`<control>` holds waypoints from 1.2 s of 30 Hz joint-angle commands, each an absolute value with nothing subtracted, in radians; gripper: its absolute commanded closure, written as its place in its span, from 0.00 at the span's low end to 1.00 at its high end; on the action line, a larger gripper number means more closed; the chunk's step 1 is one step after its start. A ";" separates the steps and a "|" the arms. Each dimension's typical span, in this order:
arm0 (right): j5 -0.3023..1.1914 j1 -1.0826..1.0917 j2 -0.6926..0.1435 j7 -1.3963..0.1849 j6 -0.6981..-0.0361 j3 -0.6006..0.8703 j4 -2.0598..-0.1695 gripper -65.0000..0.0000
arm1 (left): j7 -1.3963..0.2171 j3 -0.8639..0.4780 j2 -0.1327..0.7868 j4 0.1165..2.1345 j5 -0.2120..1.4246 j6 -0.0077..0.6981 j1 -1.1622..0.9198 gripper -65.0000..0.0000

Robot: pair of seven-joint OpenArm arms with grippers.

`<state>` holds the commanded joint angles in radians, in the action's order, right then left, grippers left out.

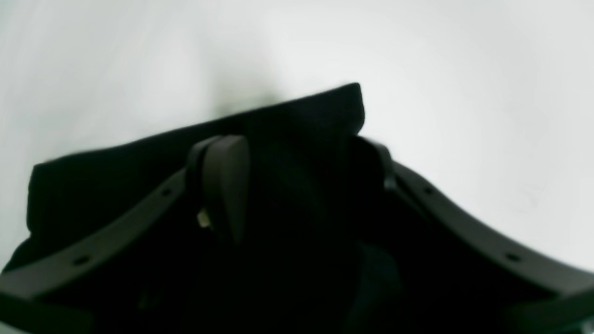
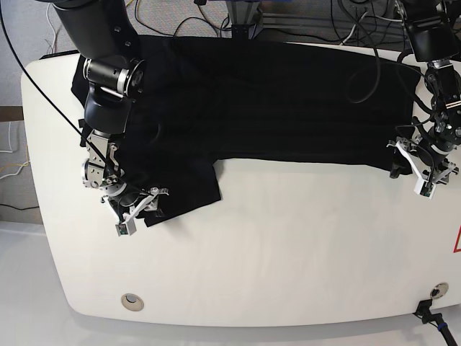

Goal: Fold the T-shirt properly
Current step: 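Regrasp the shirt's hem corners with both grippers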

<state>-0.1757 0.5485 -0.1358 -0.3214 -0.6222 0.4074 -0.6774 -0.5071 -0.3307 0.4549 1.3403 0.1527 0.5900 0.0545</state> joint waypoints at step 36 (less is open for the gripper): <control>-0.173 0.552 -0.136 -0.381 -0.625 0.410 -0.710 1.00 | -0.499 -0.332 0.418 1.224 0.156 0.591 0.139 1.00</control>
<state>-0.1726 0.5516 -0.1358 -0.3813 -0.6252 0.4104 -0.7096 -0.4994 -0.3322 0.4181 1.2236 0.1557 0.5915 0.1389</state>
